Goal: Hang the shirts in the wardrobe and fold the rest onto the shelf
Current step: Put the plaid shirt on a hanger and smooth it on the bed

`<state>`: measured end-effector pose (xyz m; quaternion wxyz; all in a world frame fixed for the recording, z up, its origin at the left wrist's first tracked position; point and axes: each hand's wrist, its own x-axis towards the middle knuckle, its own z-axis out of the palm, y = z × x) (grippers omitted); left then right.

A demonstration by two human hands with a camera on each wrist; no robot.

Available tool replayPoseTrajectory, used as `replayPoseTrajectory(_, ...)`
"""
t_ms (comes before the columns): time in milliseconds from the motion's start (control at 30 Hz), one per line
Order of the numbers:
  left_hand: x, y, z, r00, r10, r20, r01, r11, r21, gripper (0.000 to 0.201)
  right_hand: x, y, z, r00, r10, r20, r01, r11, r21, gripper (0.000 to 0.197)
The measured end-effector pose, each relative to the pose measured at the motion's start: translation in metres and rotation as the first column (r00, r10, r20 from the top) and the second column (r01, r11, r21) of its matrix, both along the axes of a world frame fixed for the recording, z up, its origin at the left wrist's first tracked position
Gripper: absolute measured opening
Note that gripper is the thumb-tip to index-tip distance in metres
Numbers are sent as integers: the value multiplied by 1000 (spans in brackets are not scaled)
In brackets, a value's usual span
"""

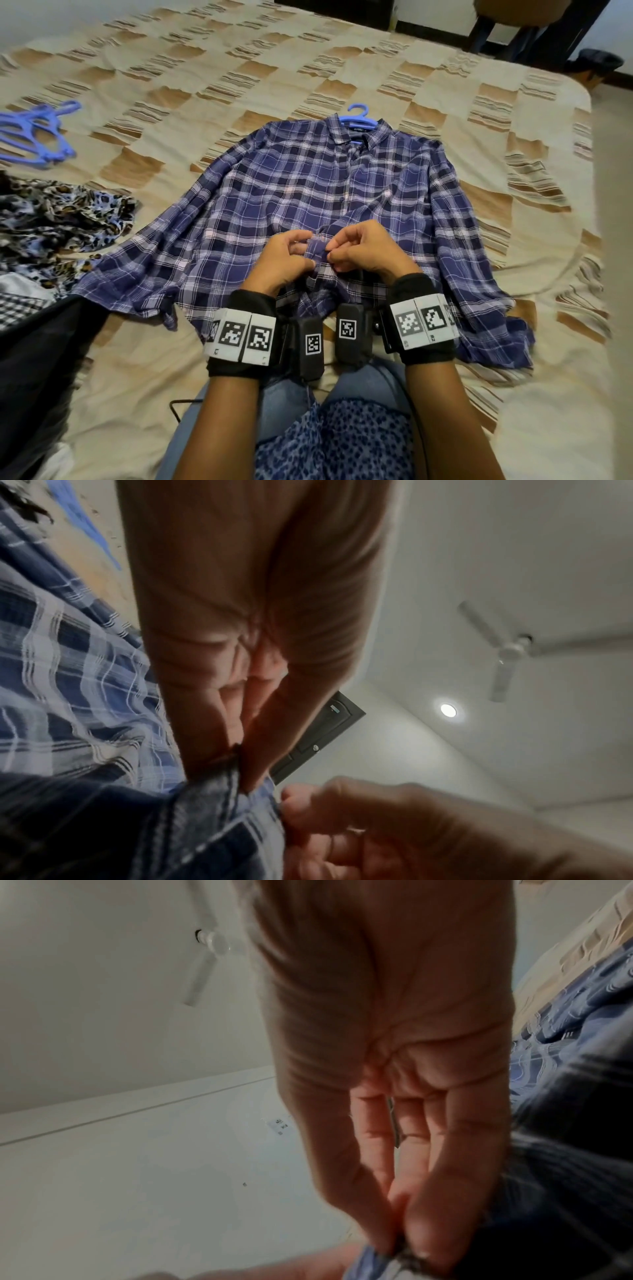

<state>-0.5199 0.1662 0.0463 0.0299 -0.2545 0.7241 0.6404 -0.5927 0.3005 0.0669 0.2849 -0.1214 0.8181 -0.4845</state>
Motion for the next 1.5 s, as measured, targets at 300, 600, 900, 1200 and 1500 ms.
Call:
replayPoseTrajectory(300,0,5,-3,999,-23,44,28,994,-104,20,7,-7,13,900,152,-409,-18,949,314,12)
replayPoseTrajectory(600,1,3,5,973,162,-167,-175,983,-64,18,11,-17,16,961,-25,-274,45,997,66,20)
replayPoseTrajectory(900,4,7,14,986,126,-105,-112,985,129,22,9,-13,13,930,-104,-351,126,991,43,11)
replayPoseTrajectory(1200,4,-1,10,982,76,-172,-82,996,-30,33,12,-17,16,976,-5,-218,8,1000,15,17)
replayPoseTrajectory(1500,2,1,5,960,100,-262,-106,994,-8,23,10,-15,10,971,-154,-185,153,988,-20,24)
